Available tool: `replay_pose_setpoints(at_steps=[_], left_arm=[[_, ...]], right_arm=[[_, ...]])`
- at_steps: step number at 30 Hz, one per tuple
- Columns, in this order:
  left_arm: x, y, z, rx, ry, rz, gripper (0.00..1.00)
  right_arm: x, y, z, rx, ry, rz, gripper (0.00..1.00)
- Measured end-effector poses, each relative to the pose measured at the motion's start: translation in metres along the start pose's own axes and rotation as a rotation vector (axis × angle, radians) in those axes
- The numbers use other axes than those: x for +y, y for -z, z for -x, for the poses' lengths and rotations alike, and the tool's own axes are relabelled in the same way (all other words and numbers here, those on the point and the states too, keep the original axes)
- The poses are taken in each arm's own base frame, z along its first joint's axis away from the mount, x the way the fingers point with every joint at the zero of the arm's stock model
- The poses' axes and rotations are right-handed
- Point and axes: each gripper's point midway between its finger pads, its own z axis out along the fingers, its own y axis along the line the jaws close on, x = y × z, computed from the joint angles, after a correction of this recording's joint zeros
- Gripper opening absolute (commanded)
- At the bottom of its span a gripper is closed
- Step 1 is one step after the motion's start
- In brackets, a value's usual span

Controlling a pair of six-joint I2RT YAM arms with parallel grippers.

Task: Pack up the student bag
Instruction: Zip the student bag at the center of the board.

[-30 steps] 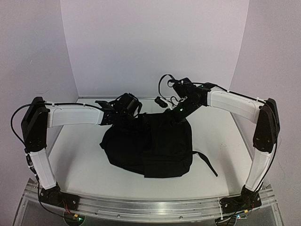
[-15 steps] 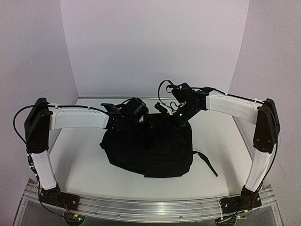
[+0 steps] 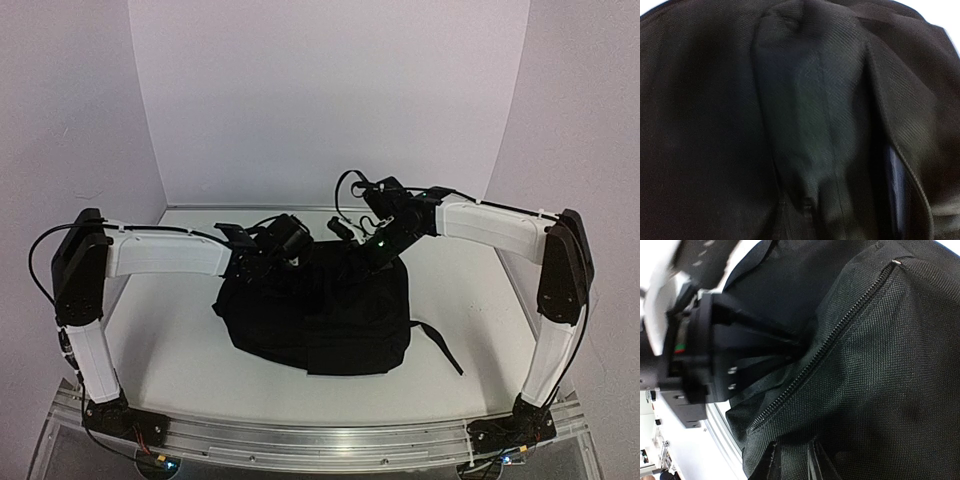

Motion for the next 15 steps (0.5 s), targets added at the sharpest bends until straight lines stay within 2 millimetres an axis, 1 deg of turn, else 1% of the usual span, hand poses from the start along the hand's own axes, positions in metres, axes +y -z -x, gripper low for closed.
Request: replay_pose_setpoints(at_steps=[1,4,7,8,10,11,12,15], left_arm=[[0.000,0.004,-0.001,-0.002,0.000,-0.009,0.01],[-0.005,0.020,-0.002,-0.018,-0.012,-0.051,0.00],[-0.016,0.039,0.008,-0.057,-0.024,-0.110,0.00],[-0.020,0.045,0.013,-0.076,-0.025,-0.129,0.02],[-0.026,0.055,0.020,-0.106,-0.027,-0.156,0.16],[-0.027,0.058,0.023,-0.115,-0.025,-0.163,0.21],[-0.028,0.059,0.024,-0.118,-0.024,-0.164,0.25],[-0.025,0.055,0.022,-0.111,-0.018,-0.151,0.30]], right_arm=[[0.000,0.000,0.000,-0.001,0.000,0.003,0.25],[0.002,-0.001,0.001,-0.002,0.002,0.011,0.27],[0.004,-0.002,0.001,-0.004,0.007,0.014,0.24],[0.003,-0.003,0.002,-0.005,0.007,0.012,0.22],[0.002,-0.004,0.002,-0.007,0.008,0.006,0.19],[0.001,-0.005,0.003,-0.009,0.008,0.000,0.18],[0.001,-0.005,0.003,-0.010,0.006,-0.004,0.17],[-0.001,-0.005,0.003,-0.013,0.002,-0.012,0.16]])
